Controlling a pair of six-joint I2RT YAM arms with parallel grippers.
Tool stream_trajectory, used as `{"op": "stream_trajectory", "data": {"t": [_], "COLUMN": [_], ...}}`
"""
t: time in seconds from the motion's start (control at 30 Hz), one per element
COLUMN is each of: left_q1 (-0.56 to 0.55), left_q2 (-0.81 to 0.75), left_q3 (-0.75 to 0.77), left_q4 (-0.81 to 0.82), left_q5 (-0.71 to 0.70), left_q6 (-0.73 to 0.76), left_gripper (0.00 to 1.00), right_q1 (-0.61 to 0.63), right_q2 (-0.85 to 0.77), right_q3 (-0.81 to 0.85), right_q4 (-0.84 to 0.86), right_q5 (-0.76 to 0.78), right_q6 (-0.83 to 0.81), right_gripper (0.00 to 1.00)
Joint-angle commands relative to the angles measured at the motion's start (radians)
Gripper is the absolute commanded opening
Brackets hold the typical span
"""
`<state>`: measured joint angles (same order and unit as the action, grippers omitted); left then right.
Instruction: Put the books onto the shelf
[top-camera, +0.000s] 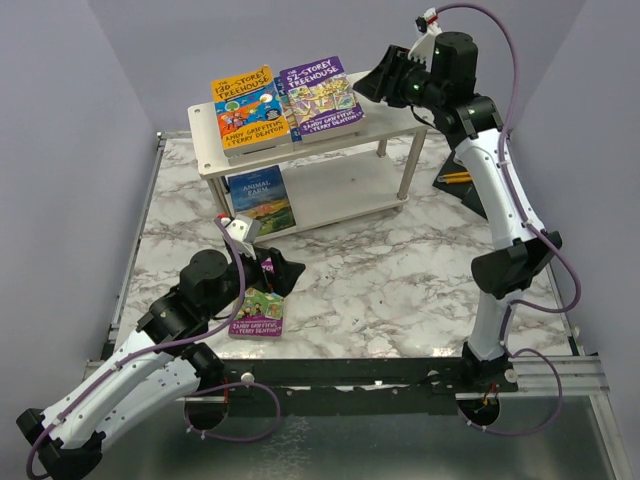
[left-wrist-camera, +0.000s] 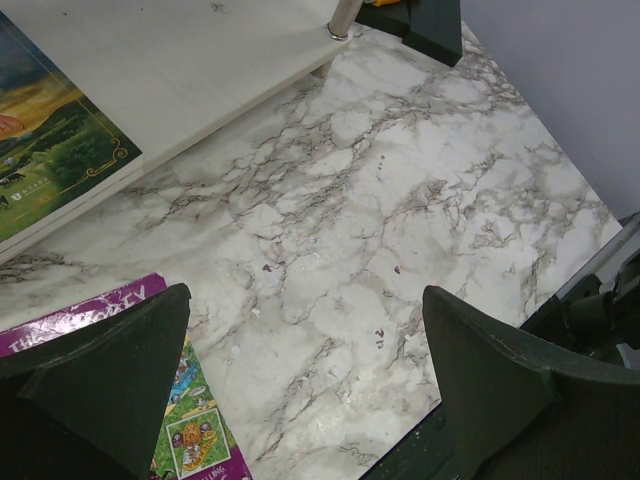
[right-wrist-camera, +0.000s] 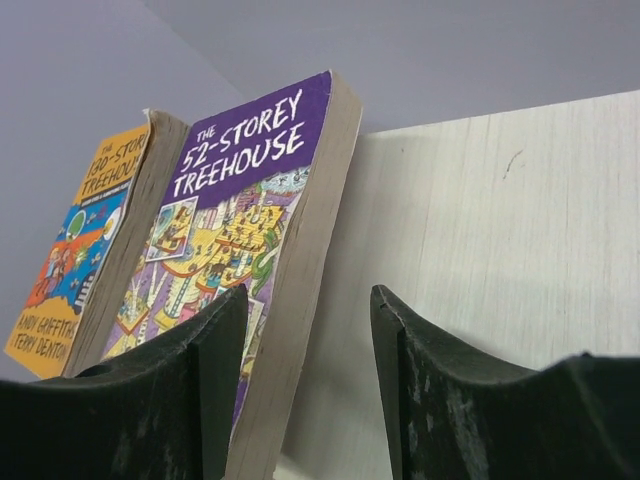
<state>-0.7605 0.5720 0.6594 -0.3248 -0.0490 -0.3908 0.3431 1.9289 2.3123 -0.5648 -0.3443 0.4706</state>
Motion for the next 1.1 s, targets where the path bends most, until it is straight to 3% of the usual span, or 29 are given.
{"op": "stream_trajectory", "data": {"t": [0.0,0.23,0.53,1.07], "left_q1": [0.003,0.004,0.005,0.005], "left_q2": [-0.012,-0.013,-0.016,-0.017], "left_q3": [-0.008,-0.009,-0.008,-0.008], "left_q4": [-0.007,-0.010,-0.012,-0.013], "left_q5": [0.016,0.012,0.006,0.004], "left_q6": [0.016,0.014,0.015,0.013], "left_gripper": [0.99,0.99,0.99,0.99], "right_q1": [0.011,0.041,0.071,0.116], "right_q2": [0.042,0.070,0.098,0.121], "right_q3": [0.030,0.052,0.072,0.086], "right_q4": [0.055,0.062,0.075,0.097], "right_q5": [0.009,0.003,0.003,0.023], "right_q6": [-0.011,-0.019,-0.013,-0.007], "right_gripper": [0.54,0.47,0.30,0.23]}}
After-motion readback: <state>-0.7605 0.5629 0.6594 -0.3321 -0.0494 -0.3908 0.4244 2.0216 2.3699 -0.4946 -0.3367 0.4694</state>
